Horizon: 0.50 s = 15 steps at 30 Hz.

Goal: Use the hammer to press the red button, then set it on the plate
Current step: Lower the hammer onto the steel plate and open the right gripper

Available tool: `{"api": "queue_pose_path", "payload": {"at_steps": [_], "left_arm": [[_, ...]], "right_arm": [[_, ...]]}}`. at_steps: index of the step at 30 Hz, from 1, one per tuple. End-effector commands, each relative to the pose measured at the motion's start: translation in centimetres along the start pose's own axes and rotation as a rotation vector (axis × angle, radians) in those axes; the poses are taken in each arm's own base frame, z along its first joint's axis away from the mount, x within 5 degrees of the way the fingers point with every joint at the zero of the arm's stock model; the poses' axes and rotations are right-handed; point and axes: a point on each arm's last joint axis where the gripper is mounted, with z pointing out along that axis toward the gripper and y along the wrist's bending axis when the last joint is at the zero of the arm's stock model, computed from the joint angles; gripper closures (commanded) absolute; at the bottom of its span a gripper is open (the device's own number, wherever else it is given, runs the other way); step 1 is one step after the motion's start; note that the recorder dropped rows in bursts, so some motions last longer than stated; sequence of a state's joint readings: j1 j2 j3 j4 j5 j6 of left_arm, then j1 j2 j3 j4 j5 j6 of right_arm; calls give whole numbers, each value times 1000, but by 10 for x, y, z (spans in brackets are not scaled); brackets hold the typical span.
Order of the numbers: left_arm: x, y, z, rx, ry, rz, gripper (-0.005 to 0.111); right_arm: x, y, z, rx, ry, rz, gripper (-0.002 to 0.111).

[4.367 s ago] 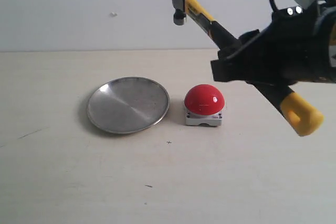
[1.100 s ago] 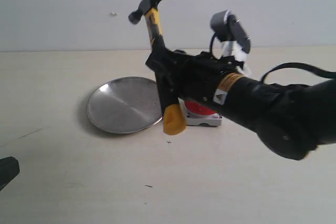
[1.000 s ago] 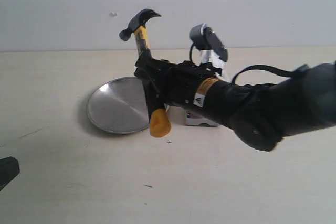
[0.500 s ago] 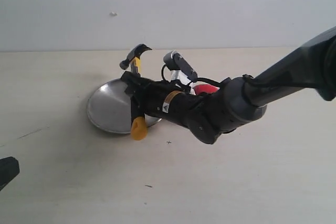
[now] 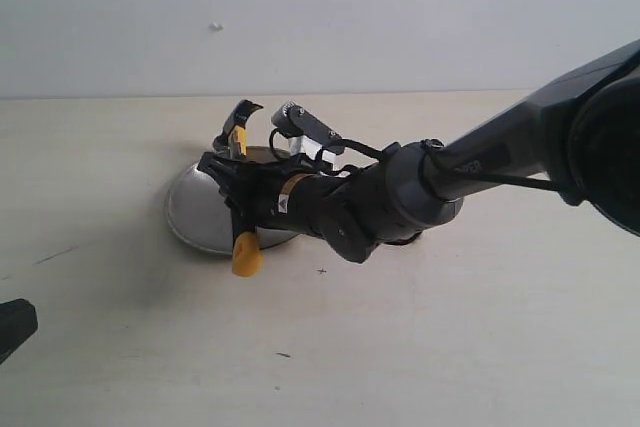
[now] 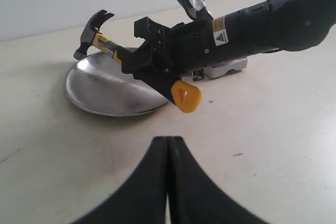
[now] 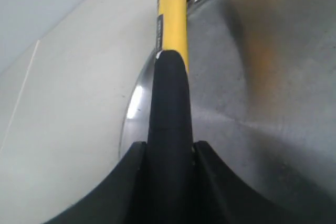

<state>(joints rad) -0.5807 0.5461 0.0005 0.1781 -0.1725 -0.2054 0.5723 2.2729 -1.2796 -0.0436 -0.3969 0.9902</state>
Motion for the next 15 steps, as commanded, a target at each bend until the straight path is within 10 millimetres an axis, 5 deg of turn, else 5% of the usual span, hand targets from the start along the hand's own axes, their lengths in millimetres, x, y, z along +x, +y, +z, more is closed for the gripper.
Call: {"api": "queue_pose_path", "payload": {"at_steps": [1, 6, 12, 15], "left_arm": [[-1, 0, 0, -2, -11, -11, 107], [-1, 0, 0, -2, -11, -11, 107], [-1, 0, 0, -2, -11, -11, 107], [-1, 0, 0, -2, -11, -11, 107]], "right_arm": [[-3, 7, -1, -14, -5, -37, 108], [-2, 6, -1, 4, 12, -86, 103], [1, 0, -1, 62, 50, -103, 72], [2, -1, -1, 75, 58, -99, 67]]}}
